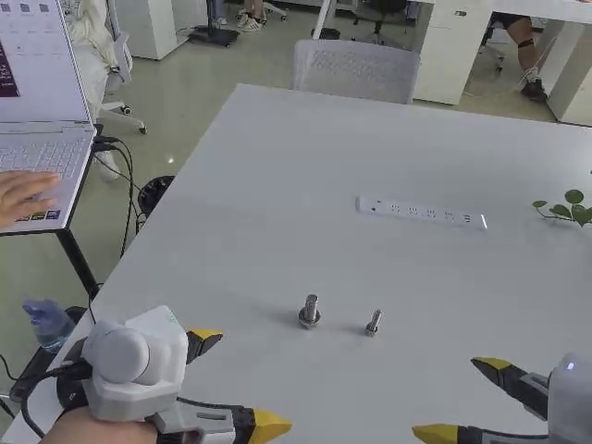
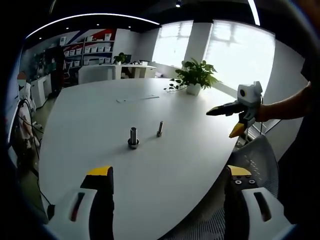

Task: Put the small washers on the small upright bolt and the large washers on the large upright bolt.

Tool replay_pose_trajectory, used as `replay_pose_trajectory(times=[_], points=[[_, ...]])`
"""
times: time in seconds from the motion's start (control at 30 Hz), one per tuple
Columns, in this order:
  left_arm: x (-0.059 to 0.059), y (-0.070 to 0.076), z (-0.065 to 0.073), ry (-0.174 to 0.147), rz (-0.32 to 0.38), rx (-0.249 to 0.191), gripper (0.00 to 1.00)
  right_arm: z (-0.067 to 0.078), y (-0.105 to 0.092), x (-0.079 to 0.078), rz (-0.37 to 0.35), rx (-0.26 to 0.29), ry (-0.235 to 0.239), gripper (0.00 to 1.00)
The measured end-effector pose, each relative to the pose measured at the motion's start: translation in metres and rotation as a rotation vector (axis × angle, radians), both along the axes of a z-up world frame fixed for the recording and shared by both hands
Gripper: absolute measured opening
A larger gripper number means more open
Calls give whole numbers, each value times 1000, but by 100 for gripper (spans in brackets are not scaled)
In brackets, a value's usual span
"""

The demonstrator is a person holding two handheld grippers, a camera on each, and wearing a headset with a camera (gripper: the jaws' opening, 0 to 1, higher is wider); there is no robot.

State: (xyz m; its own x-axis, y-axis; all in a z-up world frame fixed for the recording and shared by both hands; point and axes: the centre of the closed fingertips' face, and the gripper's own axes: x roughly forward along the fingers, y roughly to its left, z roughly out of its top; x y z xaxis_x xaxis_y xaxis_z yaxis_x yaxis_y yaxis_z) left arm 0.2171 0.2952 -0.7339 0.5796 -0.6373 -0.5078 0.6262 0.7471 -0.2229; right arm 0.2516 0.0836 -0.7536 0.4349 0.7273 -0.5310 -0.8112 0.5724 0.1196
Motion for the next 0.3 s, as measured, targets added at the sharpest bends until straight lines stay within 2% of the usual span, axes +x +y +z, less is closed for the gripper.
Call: replay_pose_trajectory(times=[0.17,0.3], points=[[-3,-3,-1,0,-2,-10,93,-1,-2,-6,-6,0,0,96],[-3,-2,-4,3,3,-2,95,-4,-4,-9,-14,4,6,99]])
